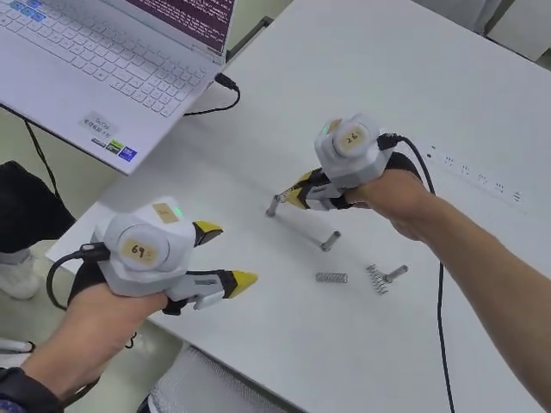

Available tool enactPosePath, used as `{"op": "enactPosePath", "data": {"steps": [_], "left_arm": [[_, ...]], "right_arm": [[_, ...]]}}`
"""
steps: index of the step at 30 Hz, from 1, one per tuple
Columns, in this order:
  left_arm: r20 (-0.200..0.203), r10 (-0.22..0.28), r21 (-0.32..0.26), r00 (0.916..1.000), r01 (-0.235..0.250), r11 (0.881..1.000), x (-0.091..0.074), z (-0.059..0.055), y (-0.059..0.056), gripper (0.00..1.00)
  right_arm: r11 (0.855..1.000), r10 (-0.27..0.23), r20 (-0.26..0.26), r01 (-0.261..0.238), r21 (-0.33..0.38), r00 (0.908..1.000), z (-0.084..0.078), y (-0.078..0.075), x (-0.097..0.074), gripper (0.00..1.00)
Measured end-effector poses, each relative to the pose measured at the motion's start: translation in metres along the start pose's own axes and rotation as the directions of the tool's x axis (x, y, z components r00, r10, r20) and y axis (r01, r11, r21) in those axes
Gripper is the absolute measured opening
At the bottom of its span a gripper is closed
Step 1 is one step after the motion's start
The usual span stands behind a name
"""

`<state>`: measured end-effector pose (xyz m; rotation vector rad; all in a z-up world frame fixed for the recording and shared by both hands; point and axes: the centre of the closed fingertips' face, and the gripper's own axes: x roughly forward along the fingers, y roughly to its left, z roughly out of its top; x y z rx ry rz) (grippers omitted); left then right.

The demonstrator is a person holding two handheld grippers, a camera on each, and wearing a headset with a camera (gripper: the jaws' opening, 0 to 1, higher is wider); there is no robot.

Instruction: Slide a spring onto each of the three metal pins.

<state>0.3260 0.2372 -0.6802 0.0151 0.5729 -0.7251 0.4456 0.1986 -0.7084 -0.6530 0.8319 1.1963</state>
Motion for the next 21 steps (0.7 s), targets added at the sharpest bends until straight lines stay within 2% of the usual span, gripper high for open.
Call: {"op": "enactPosePath", "data": {"steps": [21], "left_arm": [[-0.013, -0.004, -0.011, 0.9999, 0.004, 1.0, 0.0013, -0.004, -0.0011, 0.44]], "right_arm": [[1.0, 0.015, 0.006, -0.015, 0.002, 0.9999, 0.0073, 0.0039, 0.0094, 0.09]]}}
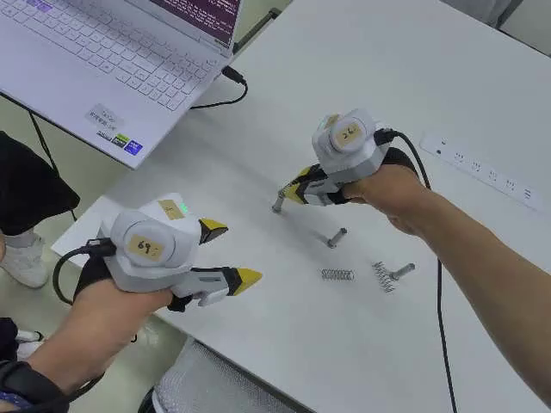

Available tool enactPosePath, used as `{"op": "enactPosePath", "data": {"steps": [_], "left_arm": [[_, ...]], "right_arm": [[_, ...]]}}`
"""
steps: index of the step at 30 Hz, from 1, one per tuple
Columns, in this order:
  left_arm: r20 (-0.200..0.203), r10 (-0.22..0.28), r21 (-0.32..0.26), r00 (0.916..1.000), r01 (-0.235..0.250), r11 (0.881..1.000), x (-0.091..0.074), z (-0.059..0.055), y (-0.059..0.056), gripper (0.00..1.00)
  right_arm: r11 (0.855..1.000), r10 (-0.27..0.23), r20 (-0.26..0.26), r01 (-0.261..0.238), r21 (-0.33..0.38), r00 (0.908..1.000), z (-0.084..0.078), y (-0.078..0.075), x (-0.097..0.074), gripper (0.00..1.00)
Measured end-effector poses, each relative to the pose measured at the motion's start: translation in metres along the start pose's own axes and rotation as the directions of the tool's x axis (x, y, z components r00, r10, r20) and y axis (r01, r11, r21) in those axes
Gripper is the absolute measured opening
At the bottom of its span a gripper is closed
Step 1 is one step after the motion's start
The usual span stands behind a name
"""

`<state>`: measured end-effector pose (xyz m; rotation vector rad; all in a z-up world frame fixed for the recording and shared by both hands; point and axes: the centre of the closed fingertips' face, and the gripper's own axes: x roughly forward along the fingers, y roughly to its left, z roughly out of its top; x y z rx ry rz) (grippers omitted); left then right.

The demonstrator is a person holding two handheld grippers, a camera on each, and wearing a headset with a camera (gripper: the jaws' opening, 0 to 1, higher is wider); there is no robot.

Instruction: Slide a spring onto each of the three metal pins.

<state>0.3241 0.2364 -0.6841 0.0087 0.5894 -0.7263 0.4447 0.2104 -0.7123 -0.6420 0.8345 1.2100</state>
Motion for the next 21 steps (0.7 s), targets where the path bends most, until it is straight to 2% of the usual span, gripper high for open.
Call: {"op": "enactPosePath", "data": {"steps": [9, 21], "left_arm": [[-0.002, -0.007, -0.002, 1.0, 0.007, 1.0, 0.0026, -0.0004, -0.0029, 0.44], [-0.003, -0.017, -0.007, 0.9999, 0.017, 1.0, 0.0053, -0.0013, -0.0049, 0.44]], "right_arm": [[1.0, -0.008, -0.005, 0.008, -0.01, 1.0, 0.0028, -0.0028, 0.0006, 0.09], [1.0, 0.007, -0.021, -0.007, -0.03, 0.9998, 0.0076, -0.0008, 0.0057, 0.09]]}}
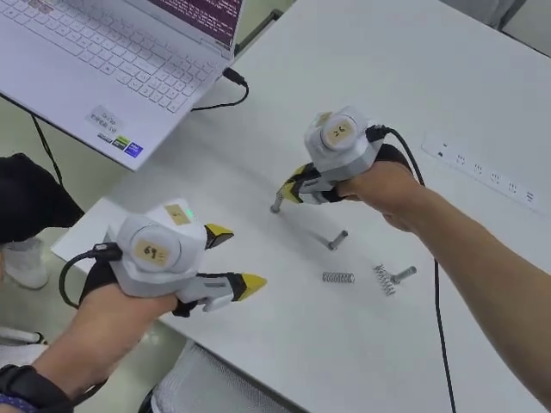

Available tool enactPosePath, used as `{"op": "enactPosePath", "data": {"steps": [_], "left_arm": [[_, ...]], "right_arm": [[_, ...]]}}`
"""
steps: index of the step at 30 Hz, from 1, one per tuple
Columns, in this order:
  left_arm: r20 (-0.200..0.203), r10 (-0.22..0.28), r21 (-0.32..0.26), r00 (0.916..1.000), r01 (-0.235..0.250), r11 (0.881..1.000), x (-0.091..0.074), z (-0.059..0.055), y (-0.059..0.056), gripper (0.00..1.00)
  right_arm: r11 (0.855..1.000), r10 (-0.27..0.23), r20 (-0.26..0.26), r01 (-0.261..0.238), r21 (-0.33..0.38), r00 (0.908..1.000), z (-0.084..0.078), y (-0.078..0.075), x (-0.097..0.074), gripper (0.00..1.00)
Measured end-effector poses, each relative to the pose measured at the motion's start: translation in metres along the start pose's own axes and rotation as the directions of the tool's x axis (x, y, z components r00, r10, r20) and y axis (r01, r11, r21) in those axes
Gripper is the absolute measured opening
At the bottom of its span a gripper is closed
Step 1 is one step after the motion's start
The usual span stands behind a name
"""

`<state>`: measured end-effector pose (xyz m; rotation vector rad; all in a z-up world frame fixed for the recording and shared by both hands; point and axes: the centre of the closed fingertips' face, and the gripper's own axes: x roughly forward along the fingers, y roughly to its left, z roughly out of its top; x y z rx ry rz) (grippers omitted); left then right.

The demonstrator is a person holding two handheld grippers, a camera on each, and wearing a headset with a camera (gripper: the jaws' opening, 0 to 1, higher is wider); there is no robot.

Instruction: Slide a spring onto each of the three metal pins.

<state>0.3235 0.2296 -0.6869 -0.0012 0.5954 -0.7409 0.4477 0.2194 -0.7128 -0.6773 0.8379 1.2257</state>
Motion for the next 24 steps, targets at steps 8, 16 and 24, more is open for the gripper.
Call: {"op": "enactPosePath", "data": {"steps": [8, 16, 24], "left_arm": [[0.002, 0.001, -0.004, 1.0, -0.001, 1.0, 0.0, 0.0, 0.0, 0.44], [0.004, 0.004, -0.005, 1.0, -0.004, 1.0, 0.0, 0.001, 0.002, 0.44], [0.003, 0.01, -0.007, 0.9999, -0.01, 1.0, 0.0, 0.001, 0.005, 0.43]], "right_arm": [[1.0, 0.005, -0.02, -0.006, -0.01, 0.9998, -0.004, -0.002, 0.01, 0.09], [1.0, 0.013, -0.045, -0.015, -0.025, 0.9989, -0.011, -0.002, 0.025, 0.09], [0.999, 0.02, -0.062, -0.022, -0.028, 0.9979, -0.017, -0.001, 0.036, 0.09]]}}
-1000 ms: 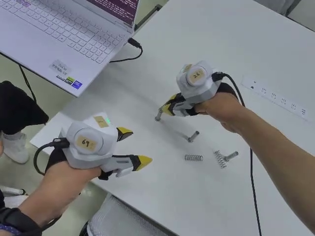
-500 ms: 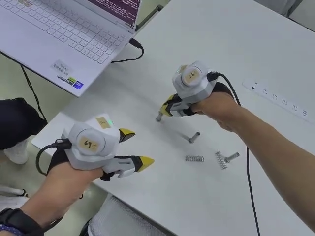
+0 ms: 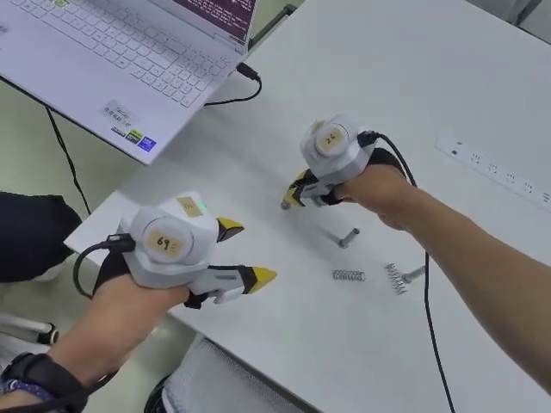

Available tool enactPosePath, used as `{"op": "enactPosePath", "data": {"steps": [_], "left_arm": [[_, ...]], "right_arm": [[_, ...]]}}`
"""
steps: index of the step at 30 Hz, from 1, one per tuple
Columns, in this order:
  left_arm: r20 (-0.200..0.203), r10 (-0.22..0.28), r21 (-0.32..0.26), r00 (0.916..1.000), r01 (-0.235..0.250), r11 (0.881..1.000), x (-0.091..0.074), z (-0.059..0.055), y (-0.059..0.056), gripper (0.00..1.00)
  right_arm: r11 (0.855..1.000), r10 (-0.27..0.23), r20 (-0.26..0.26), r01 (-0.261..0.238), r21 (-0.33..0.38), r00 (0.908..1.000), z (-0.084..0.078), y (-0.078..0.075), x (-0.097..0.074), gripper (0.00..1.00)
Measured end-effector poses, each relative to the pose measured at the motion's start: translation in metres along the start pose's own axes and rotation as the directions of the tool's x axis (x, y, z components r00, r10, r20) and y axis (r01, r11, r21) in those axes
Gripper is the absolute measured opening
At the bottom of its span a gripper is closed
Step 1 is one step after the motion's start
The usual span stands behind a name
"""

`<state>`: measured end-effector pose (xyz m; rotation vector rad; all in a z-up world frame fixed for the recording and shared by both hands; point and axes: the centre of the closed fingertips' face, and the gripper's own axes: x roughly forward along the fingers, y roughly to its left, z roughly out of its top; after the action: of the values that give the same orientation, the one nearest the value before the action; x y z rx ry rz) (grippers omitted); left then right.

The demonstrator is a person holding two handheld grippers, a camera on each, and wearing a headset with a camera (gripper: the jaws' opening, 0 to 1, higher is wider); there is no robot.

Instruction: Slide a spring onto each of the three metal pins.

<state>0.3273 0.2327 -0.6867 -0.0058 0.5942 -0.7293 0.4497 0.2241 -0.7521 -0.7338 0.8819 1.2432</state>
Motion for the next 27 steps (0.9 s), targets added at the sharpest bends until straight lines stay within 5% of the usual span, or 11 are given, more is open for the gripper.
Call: {"op": "enactPosePath", "data": {"steps": [17, 27], "left_arm": [[-0.008, -0.004, 0.018, 1.0, 0.004, 1.0, -0.003, 0.005, -0.008, 0.43], [0.004, 0.012, 0.015, 0.9999, -0.012, 1.0, -0.011, 0.011, -0.014, 0.43]], "right_arm": [[0.999, -0.012, 0.006, 0.012, 0.04, 0.9999, -0.011, -0.003, -0.007, 0.19], [0.996, -0.073, 0.054, 0.07, 0.058, 0.9958, -0.016, 0.001, -0.04, 0.26]]}}
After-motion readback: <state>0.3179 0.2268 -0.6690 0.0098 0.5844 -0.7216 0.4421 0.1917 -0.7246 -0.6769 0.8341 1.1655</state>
